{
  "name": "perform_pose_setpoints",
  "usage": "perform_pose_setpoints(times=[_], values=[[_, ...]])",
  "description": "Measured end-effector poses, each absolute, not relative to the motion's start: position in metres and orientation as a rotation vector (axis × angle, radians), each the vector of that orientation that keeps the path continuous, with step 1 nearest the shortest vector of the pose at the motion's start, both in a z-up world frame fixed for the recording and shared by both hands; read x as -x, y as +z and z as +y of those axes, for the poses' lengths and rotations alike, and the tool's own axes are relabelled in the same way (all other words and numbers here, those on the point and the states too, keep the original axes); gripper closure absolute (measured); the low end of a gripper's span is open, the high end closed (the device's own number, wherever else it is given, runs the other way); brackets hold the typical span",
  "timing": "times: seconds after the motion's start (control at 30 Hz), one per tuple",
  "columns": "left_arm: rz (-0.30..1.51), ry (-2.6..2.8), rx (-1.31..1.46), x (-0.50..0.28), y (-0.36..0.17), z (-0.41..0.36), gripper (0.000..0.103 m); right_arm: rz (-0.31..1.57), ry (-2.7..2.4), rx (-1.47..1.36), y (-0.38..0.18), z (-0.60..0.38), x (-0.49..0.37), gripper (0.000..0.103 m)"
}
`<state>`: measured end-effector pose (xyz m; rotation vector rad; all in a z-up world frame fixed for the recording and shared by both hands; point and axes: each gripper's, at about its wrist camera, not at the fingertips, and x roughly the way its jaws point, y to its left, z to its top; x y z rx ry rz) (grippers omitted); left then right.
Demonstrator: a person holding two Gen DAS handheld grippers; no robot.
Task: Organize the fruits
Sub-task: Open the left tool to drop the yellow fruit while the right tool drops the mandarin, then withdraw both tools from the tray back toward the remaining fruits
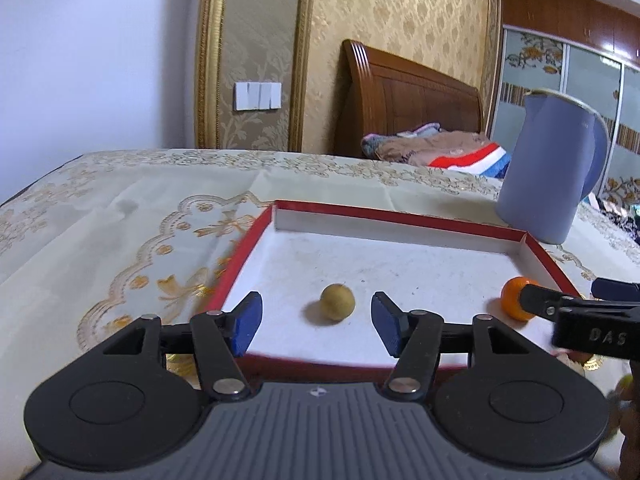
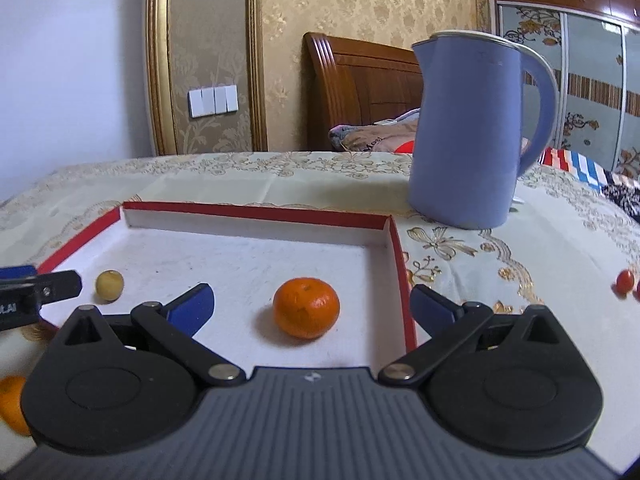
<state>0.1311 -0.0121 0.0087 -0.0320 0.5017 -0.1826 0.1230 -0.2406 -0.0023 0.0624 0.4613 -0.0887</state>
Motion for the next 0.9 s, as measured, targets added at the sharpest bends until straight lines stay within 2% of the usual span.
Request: perform_pose_setpoints(times=[0.27, 0.6, 0.67, 0.8, 0.9], values=[[0.518, -0.165, 0.095, -0.110, 0.002, 0.012, 0.043, 0.425, -0.094, -0.095, -0.004, -0.247, -0.092, 0.000], [0.501, -0.207, 0.031, -0.068, -0.003, 0.009, 0.043, 0.396, -0.111, -0.145, -0.004, -0.263, -0.055, 0.000], [0.507, -0.216, 0.033, -0.061, -0.007, 0.009, 0.036, 0.385, -0.114, -0.145, -0.005, -0.266, -0.043, 0.000], [0.502, -0.229, 0.052, -0.048, -0.010, 0.012, 0.035, 0.385, -0.095, -0.126, -0.011, -0.267, -0.018, 0.000], [0.502, -0.227, 0.070, -0.046, -0.010, 0.015, 0.031, 0.374, -0.074, -0.127, -0.009, -0.267, 0.001, 0.000]])
